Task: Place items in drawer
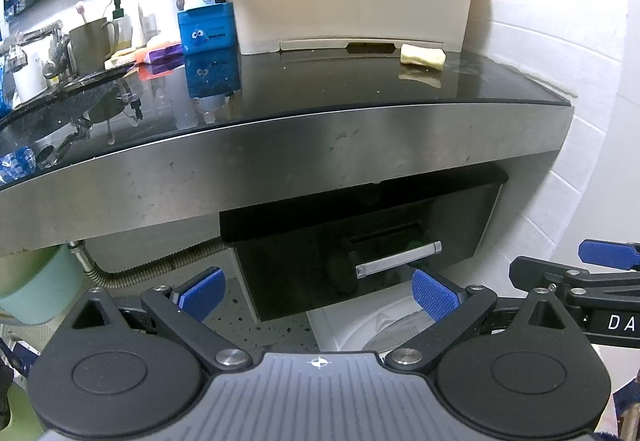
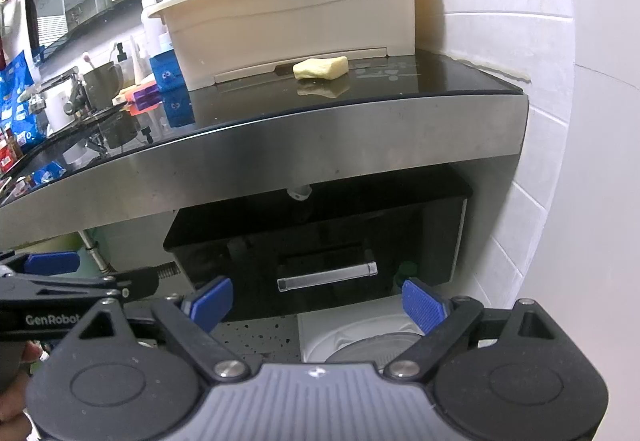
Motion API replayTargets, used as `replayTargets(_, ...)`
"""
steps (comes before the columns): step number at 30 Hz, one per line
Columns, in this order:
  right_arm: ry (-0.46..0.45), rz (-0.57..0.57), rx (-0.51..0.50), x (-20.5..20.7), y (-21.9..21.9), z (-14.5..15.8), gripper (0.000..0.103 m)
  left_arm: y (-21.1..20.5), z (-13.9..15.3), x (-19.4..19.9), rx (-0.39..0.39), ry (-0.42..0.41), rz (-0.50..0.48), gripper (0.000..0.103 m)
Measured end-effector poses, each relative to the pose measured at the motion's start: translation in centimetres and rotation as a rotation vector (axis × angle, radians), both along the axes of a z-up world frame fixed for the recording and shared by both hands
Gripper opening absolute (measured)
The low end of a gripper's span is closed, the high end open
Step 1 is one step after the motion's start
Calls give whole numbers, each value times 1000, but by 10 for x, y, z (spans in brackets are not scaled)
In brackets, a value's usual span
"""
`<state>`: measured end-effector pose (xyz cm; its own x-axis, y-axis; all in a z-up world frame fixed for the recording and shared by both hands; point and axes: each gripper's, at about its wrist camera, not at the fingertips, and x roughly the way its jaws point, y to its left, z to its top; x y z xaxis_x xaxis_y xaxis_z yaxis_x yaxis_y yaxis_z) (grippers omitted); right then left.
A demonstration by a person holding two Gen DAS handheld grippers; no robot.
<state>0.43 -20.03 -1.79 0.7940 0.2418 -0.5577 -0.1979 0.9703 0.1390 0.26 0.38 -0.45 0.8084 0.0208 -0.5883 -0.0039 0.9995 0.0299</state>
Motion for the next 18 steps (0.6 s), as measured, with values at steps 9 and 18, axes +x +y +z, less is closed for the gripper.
replayTargets(9,4,0,4,0,0,-2,92,0,-2,-1,-7,6,2,101)
replayTargets(18,1,16,-5,-1,3,-2,92,2,-3,0,-7,10,11,101)
